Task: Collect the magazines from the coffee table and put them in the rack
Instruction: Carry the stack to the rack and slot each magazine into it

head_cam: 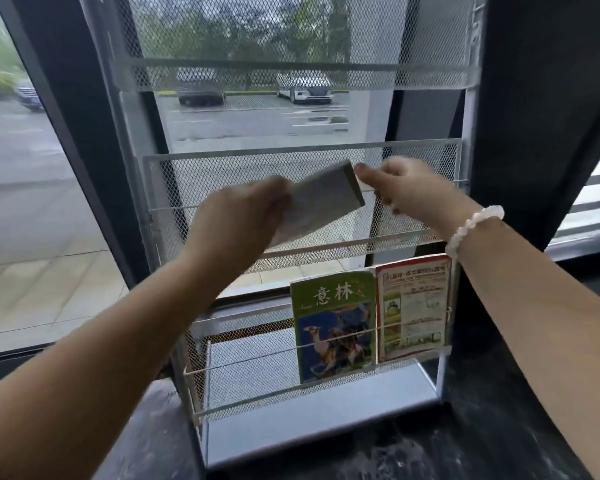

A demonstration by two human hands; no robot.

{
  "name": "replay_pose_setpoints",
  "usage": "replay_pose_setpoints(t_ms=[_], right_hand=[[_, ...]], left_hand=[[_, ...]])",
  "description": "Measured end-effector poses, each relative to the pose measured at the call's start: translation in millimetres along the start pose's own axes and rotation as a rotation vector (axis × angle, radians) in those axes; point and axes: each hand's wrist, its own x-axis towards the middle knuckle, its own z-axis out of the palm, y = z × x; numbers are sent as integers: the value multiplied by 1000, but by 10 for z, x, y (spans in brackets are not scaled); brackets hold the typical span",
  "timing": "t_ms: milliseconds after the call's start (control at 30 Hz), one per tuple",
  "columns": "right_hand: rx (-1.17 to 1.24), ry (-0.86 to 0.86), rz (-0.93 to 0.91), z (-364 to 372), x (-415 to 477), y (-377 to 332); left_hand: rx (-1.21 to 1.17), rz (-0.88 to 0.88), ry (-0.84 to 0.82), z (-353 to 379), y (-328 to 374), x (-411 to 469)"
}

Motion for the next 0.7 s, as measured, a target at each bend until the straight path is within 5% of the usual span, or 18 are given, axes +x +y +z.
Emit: replay_pose_setpoints(t_ms=[100, 233, 367, 700], right_hand=[[73, 113, -334, -63, -35, -124], [132, 68, -524, -9, -18, -245], [217, 139, -498, 89, 50, -227], [-224, -46, -230, 351, 224, 363]], left_hand=[[-12, -55, -25, -107, -58, 161], [-42, 4, -58, -248, -77, 284], [-146, -86, -76, -240, -133, 260], [-695, -658, -90, 173, -538, -403]])
